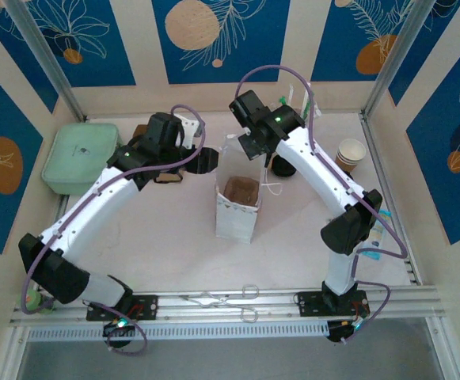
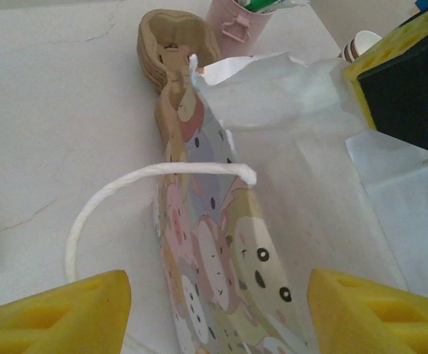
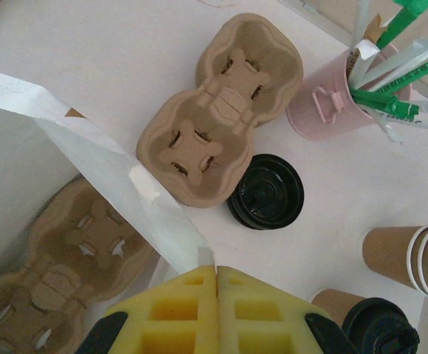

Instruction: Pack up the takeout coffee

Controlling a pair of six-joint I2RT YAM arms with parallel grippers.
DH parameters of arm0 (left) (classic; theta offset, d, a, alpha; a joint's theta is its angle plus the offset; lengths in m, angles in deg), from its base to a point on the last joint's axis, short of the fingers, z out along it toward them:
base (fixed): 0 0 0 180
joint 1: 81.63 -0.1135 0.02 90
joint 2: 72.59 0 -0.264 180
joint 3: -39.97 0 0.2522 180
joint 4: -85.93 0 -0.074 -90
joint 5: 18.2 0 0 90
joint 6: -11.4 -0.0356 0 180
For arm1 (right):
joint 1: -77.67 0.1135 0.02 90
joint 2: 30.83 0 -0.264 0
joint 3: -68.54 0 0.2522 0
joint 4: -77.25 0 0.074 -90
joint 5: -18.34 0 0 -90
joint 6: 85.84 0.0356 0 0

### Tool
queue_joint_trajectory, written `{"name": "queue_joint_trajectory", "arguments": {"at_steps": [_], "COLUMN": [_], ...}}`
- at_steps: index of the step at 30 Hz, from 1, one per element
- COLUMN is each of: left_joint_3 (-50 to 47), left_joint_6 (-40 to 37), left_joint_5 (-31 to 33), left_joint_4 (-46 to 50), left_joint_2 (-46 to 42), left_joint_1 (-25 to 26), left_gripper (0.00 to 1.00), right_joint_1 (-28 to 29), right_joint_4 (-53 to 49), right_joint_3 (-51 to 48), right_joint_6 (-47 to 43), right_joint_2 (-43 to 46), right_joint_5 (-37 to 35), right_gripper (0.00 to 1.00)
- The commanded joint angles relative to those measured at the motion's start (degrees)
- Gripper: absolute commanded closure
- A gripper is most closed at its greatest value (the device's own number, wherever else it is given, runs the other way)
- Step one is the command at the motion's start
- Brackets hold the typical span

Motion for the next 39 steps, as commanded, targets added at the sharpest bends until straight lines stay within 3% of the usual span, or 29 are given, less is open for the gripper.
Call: {"name": "queue_joint_trajectory", "arguments": {"at_steps": [1, 9, 13, 15, 18, 21, 24, 31, 34, 36, 39], "left_joint_3": [-1.05, -6.03, -6.7, -6.71, -6.62, -6.53, -6.69, -9.94, -11.33, -11.54, -12.21], "left_joint_6": [-0.28, 3.96, 5.08, 5.43, 5.67, 6.05, 6.54, 9.56, 10.84, 10.98, 11.15], "left_joint_5": [-1.94, -6.96, -8.43, -8.99, -8.99, -9.11, -9.84, -11.61, -12.37, -12.2, -11.88], "left_joint_4": [0.16, -3.34, -4.06, -4.17, -4.34, -4.65, -5.09, -7.35, -8.3, -7.84, -8.01], "left_joint_2": [-2.11, -4.62, -4.65, -4.69, -5.07, -5.37, -5.46, -6.51, -7.21, -7.8, -8.48], "left_joint_1": [-0.56, -0.53, -0.48, -0.48, -0.48, -0.48, -0.48, -0.22, 0.1, 0.4, 0.59], "left_gripper": [0.35, 0.37, 0.39, 0.39, 0.39, 0.39, 0.39, 0.39, 0.4, 0.4, 0.4], "right_joint_1": [0.59, 0.7, 1.15, 1.33, 1.2, 0.64, -0.24, -11.69, -17.47, -20.92, -26.72], "right_joint_4": [2.52, 2.38, 0.56, -1.15, -3.99, -6.02, -8.44, -13.08, -11.78, -9.85, -6.62], "right_joint_3": [0.26, 4.36, 7.28, 8.97, 10.78, 11.23, 11.5, 5.8, -1.11, -6.96, -14.83], "right_joint_6": [-1.63, -2.36, -1.63, -0.59, 1.12, 3.08, 5.94, 16.8, 19.81, 21.37, 23.02], "right_joint_2": [2.17, -0.81, -1.75, -1.63, -0.91, 0.53, 2.24, 8.73, 13.02, 16.49, 20.65], "right_joint_5": [0.92, 2.24, 2.11, 2.41, 3.2, 4.18, 3.53, 5.03, 7.18, 7.56, 10.95], "right_gripper": [1.0, 0.99, 0.9, 0.77, 0.45, 0.32, 0.28, 0.18, 0.13, 0.01, 0.01]}}
